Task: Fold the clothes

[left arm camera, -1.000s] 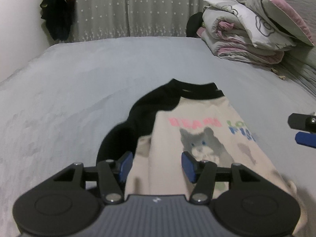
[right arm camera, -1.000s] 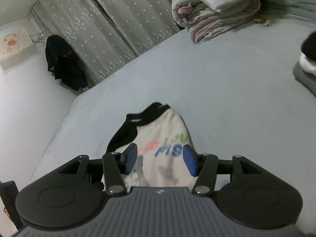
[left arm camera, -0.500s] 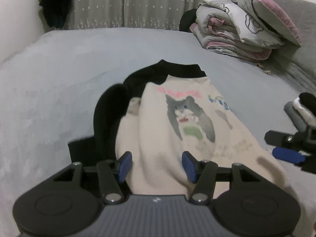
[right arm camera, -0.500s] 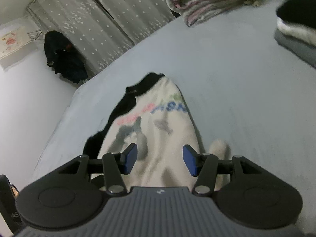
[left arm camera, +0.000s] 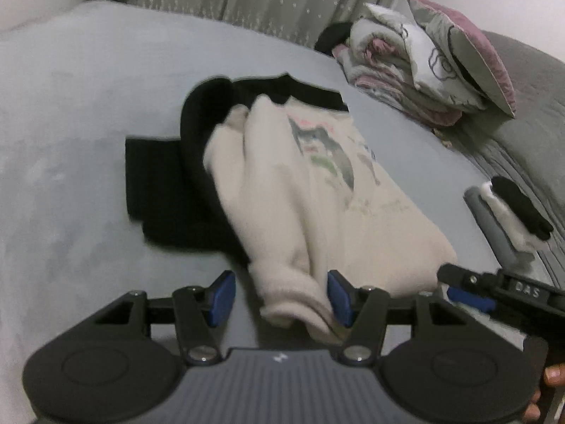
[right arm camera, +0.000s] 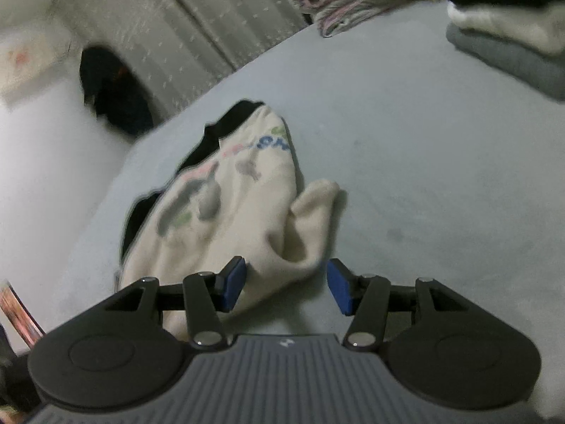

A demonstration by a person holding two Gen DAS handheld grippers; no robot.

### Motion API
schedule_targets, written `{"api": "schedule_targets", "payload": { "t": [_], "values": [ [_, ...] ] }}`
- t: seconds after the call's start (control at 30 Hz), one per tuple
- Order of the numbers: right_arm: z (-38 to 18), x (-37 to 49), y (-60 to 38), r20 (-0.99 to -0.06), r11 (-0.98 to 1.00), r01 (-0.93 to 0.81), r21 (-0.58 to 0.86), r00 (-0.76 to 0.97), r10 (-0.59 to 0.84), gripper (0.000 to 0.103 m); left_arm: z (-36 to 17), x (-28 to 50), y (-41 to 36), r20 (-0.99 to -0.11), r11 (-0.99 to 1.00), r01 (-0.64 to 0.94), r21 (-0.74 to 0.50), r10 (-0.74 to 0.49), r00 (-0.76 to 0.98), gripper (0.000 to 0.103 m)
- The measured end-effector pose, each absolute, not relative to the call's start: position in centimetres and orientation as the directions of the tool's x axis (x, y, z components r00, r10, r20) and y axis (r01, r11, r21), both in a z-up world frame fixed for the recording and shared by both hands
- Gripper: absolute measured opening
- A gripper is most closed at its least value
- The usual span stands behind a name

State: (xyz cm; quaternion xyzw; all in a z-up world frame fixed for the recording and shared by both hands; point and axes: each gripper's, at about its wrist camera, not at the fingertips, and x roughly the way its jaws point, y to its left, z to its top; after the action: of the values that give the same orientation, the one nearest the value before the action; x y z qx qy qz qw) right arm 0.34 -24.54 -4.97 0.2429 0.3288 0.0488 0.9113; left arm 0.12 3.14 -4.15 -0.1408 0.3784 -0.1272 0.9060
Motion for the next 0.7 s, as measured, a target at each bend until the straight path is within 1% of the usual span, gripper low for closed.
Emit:
{"api": "schedule_targets", "payload": {
  "t": [0.03,0.17,0.3,0.4,0.53,0.7],
  "values": [
    [-4.6,0.3,-24.1,-0.582,0.900,0.050,0.433,0.778,0.236,0.056,-4.2,0.0,3.1,-0.648,0.929,0.134,-0.346,-0.339,0.682,0.058],
    [-3.2,-0.6,-23.1,-0.561,0.953,-0.071,0.293,0.794,0.232,0.056,-4.2,-0.4,3.3,-0.643,0.930,0.169,-0.328,-0.351,0.681,0.058],
    [-3.4,-1.1,-22.3,-0.594,0.968,-0.183,0.172,0.765,0.250,0.056,-4.4,0.2,4.4,-0.643,0.913,0.164,-0.373,-0.381,0.664,0.058],
    [-4.2,-1.3,-21.3,-0.608,0.966,-0.254,0.045,0.761,0.228,0.056,-4.4,0.4,4.9,-0.638,0.901,0.161,-0.403,-0.402,0.657,0.058],
    [-5.6,-0.5,-20.0,-0.602,0.953,-0.286,-0.098,0.779,0.172,0.056,-4.5,0.9,5.0,-0.630,0.893,0.164,-0.420,-0.417,0.655,0.058],
    [-6.6,1.5,-19.4,-0.573,0.950,-0.277,-0.146,0.806,0.147,0.056,-5.1,1.6,4.6,-0.626,0.889,0.165,-0.428,-0.423,0.655,0.058]
  ]
}}
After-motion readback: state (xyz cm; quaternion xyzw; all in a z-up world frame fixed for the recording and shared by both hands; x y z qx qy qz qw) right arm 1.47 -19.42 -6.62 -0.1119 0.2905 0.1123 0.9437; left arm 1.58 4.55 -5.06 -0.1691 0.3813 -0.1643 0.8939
